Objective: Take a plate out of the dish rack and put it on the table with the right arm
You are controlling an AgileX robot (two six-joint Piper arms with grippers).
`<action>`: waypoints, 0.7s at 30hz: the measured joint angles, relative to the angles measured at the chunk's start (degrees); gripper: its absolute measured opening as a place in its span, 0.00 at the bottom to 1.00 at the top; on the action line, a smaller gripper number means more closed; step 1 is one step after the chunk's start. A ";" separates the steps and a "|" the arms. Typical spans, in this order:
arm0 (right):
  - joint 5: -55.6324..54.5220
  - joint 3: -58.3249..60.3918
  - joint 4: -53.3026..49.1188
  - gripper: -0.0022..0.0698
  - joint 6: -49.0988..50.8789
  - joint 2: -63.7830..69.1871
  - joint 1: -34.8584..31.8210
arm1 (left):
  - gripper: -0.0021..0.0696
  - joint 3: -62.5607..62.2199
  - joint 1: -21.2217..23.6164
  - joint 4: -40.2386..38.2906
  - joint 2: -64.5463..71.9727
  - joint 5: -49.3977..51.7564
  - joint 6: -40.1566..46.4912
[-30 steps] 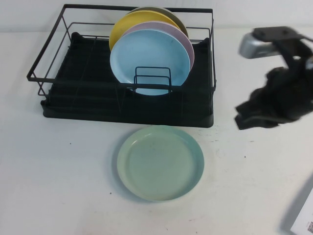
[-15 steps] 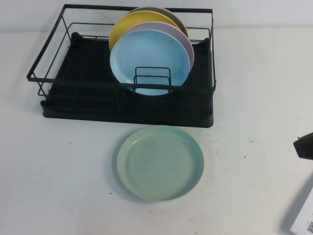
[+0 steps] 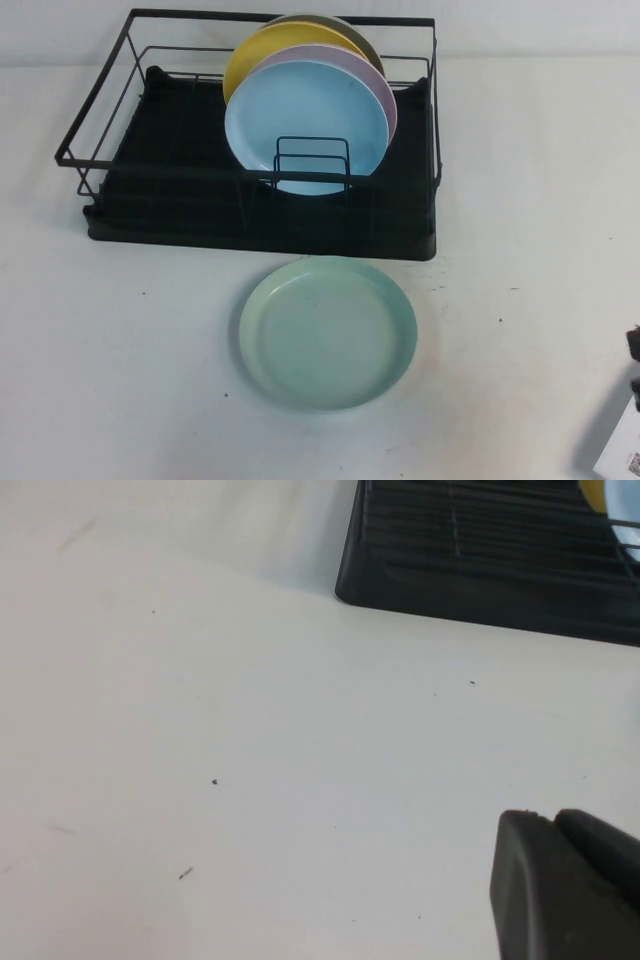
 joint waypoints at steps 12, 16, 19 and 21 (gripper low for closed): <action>-34.28 34.62 -5.62 0.00 0.00 -30.53 -15.13 | 0.02 0.00 0.00 0.00 0.00 0.00 0.00; -32.35 36.86 -4.15 0.00 0.13 -40.13 -17.44 | 0.02 0.00 0.00 0.00 0.00 0.00 0.00; -27.56 37.00 -4.06 0.00 0.15 -45.80 -17.60 | 0.02 0.00 0.00 0.00 0.00 0.00 0.00; -23.60 37.00 -4.06 0.00 0.15 -49.24 -17.67 | 0.02 0.00 0.00 0.00 0.00 0.00 0.00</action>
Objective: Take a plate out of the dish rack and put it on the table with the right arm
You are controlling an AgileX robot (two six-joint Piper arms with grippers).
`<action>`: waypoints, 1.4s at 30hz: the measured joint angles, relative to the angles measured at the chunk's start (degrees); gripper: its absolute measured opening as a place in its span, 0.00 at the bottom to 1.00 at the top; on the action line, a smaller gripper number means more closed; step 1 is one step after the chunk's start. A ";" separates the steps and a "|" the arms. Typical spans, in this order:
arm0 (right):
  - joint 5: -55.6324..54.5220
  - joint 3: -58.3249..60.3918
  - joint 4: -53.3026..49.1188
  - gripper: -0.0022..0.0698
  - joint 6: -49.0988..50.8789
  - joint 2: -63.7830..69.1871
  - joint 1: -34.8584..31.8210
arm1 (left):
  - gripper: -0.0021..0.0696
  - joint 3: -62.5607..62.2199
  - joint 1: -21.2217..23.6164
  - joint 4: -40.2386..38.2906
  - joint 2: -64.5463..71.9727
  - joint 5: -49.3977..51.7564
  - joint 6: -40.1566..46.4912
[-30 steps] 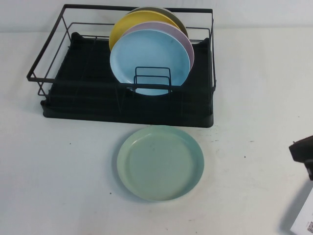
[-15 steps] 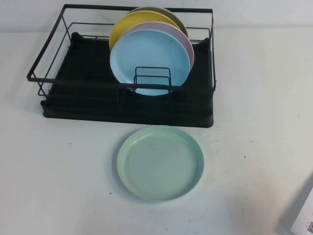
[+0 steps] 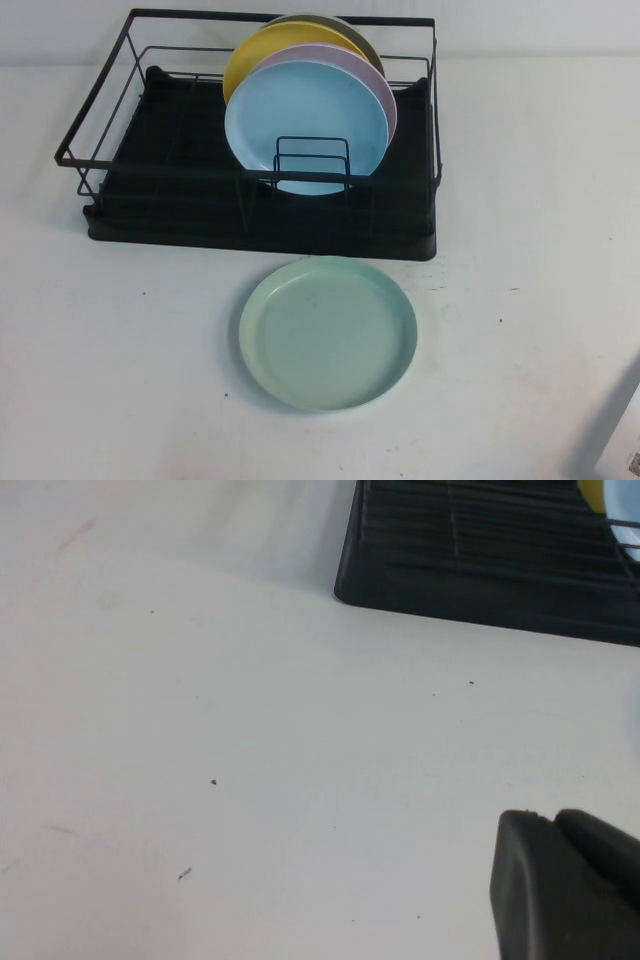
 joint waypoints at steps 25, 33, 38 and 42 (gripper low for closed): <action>9.63 0.28 1.22 0.00 0.10 -3.14 -0.27 | 0.02 0.00 0.00 0.00 0.00 0.00 0.00; 9.63 0.28 1.33 0.00 0.10 -3.14 -0.27 | 0.02 0.00 0.00 0.00 0.00 0.00 0.00; 9.63 0.28 1.33 0.00 0.10 -3.14 -0.27 | 0.02 0.00 0.00 0.00 0.00 0.00 0.00; 9.63 0.28 1.33 0.00 0.10 -3.14 -0.27 | 0.02 0.00 0.00 0.00 0.00 0.00 0.00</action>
